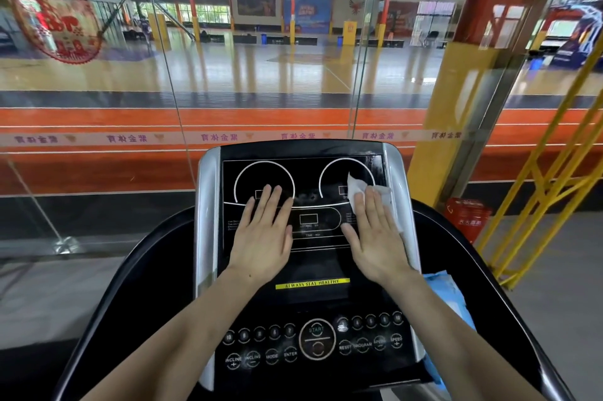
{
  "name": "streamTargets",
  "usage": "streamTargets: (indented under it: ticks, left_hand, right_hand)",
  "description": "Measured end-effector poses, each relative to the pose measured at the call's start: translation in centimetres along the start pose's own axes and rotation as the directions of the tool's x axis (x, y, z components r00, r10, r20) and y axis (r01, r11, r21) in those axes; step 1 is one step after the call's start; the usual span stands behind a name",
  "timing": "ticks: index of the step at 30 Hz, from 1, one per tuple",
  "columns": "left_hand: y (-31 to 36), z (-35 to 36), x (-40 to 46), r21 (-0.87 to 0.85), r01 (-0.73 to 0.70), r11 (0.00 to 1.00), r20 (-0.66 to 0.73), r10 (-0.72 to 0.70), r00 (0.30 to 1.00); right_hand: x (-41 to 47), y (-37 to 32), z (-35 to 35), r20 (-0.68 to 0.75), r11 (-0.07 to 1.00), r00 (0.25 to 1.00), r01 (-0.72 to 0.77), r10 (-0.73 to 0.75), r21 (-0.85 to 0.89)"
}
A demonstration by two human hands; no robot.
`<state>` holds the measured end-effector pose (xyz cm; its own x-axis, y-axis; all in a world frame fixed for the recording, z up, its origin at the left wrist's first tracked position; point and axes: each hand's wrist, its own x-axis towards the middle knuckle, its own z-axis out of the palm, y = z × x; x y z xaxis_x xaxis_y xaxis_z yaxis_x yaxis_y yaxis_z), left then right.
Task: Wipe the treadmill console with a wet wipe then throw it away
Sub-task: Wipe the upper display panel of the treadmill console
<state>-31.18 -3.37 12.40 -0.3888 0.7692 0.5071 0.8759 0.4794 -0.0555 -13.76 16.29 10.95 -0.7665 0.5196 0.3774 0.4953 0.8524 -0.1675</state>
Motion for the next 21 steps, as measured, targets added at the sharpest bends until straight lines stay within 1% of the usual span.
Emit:
streamTargets:
  ticks: [2, 4, 5, 7, 9, 10, 11, 13, 15, 16, 17, 19, 21]
  left_hand:
    - [-0.3, -0.1, -0.2, 0.008, 0.006, 1.0, -0.005, -0.006, 1.0]
    - [-0.6, -0.3, -0.2, 0.006, 0.015, 1.0, -0.006, -0.015, 1.0]
    - [-0.8, -0.4, -0.1, 0.007, 0.018, 1.0, -0.009, -0.018, 1.0]
    - [-1.1, -0.4, -0.2, 0.014, 0.018, 1.0, -0.011, -0.018, 1.0]
    - [-1.2, -0.4, -0.4, 0.031, 0.011, 0.999, -0.003, -0.011, 1.0]
    - [-1.3, -0.3, -0.5, 0.037, 0.008, 0.999, 0.0, -0.008, 1.0]
    - [-1.5, -0.3, -0.6, 0.038, 0.006, 0.999, 0.002, -0.006, 1.0]
    - [-1.7, -0.3, -0.8, 0.039, 0.009, 0.999, -0.004, -0.009, 1.0]
    - [-2.0, -0.3, -0.9, 0.041, 0.015, 0.999, -0.015, -0.014, 1.0]
    - [-2.1, -0.3, -1.0, 0.039, 0.02, 0.999, -0.017, -0.019, 1.0]
    - [-2.1, -0.3, -1.1, 0.036, 0.028, 0.999, -0.02, -0.028, 0.999]
    - [-2.3, -0.3, -1.1, 0.031, 0.038, 0.999, -0.029, -0.037, 0.999]
    - [-2.4, -0.4, -1.2, 0.035, 0.031, 0.999, -0.023, -0.03, 0.999]
  right_hand:
    - [0.9, -1.1, 0.1, -0.021, 0.997, 0.998, -0.057, 0.058, 0.052]
    - [2.3, -3.3, 0.1, -0.022, 0.995, 0.997, -0.07, 0.072, 0.072]
    - [2.8, -4.7, 0.2, -0.014, 0.997, 0.999, -0.041, 0.042, 0.06]
    - [3.0, -6.9, 0.3, 0.003, 0.997, 0.997, 0.074, -0.074, 0.018]
    - [2.8, -6.4, 0.2, 0.012, 0.989, 0.99, 0.144, -0.144, -0.03]
    - [2.8, -5.0, 0.1, 0.001, 0.989, 0.99, 0.14, -0.14, -0.045]
    - [2.7, -3.4, -0.2, -0.016, 0.993, 0.994, 0.104, -0.105, -0.046]
    - [2.5, -0.7, -0.8, -0.048, 1.0, 0.998, -0.027, 0.027, -0.01]
    - [2.6, -1.2, -0.5, -0.05, 0.99, 0.989, -0.14, 0.141, 0.024]
    - [2.8, -2.8, -0.2, -0.053, 0.989, 0.988, -0.147, 0.148, 0.021]
    - [2.9, -4.9, 0.2, -0.049, 0.994, 0.993, -0.107, 0.108, 0.007]
    - [2.6, -8.4, 1.4, -0.013, 0.998, 0.998, 0.055, -0.055, -0.01]
    - [2.3, -8.6, 1.3, 0.017, 0.986, 0.987, 0.162, -0.162, -0.022]
